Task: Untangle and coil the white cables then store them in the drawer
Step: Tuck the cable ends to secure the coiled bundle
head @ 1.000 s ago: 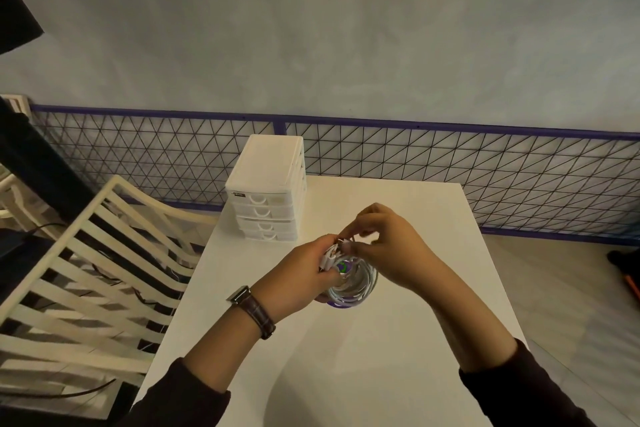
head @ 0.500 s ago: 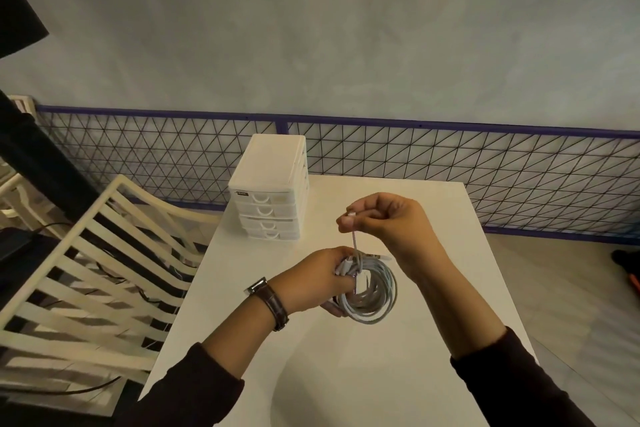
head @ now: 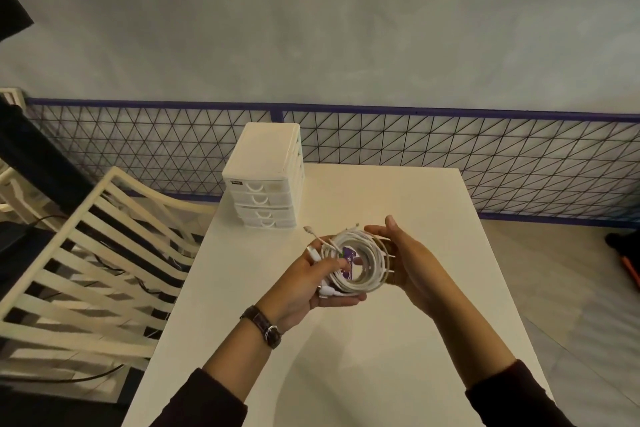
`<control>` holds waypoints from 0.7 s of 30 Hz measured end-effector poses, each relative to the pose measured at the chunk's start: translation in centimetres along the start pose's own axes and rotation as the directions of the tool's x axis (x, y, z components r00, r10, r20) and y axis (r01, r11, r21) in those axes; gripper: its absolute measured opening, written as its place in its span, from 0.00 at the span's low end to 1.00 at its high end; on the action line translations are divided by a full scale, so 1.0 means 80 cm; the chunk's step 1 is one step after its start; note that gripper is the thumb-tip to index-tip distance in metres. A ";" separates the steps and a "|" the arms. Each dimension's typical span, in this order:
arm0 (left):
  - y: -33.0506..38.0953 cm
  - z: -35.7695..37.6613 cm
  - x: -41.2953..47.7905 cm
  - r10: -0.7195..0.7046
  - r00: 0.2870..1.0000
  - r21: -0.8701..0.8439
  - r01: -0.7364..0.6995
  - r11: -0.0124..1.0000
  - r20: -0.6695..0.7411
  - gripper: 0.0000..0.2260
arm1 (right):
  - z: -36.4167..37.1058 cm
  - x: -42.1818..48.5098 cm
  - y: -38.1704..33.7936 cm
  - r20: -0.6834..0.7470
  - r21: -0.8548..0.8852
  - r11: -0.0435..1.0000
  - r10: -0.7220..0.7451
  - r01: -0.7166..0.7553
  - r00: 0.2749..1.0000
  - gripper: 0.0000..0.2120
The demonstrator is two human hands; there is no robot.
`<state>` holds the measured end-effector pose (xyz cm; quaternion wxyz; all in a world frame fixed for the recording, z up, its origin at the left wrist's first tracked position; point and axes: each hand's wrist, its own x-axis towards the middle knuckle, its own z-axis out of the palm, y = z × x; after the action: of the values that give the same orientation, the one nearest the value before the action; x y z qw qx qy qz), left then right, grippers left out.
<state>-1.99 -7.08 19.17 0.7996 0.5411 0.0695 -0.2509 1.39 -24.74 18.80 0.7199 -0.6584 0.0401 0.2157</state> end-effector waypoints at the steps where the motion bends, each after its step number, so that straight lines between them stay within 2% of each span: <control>1: -0.003 0.000 0.000 0.023 0.999 -0.039 -0.024 0.999 -0.025 0.13 | 0.003 -0.003 0.007 0.022 0.022 1.000 0.001 -0.002 1.000 0.25; 5: -0.018 -0.001 -0.004 0.099 0.988 -0.123 -0.114 0.986 -0.122 0.12 | 0.026 -0.014 0.031 0.072 0.098 0.995 -0.020 0.013 0.997 0.26; 10: -0.040 -0.006 -0.011 0.089 0.974 -0.123 -0.116 0.986 -0.209 0.11 | 0.050 -0.019 0.050 0.105 0.135 0.991 -0.038 0.023 0.994 0.17; 13: -0.052 -0.025 -0.015 0.034 0.965 -0.002 -0.036 0.999 -0.258 0.12 | 0.054 -0.017 0.063 0.144 0.155 0.988 -0.002 -0.021 0.990 0.13; 15: -0.061 -0.043 -0.015 -0.033 0.950 0.052 0.052 0.997 -0.310 0.14 | 0.059 -0.009 0.079 0.121 0.145 0.988 0.035 -0.052 0.992 0.11; 21: -0.090 -0.107 -0.001 -0.177 0.931 -0.052 0.169 0.984 -0.319 0.11 | 0.082 0.039 0.142 -0.036 0.135 0.977 0.168 -0.162 0.985 0.10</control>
<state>-4.16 -1.42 9.75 0.7587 0.5571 0.2495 -0.2277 -1.41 -17.13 8.00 0.7403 -0.6087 0.1257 0.2562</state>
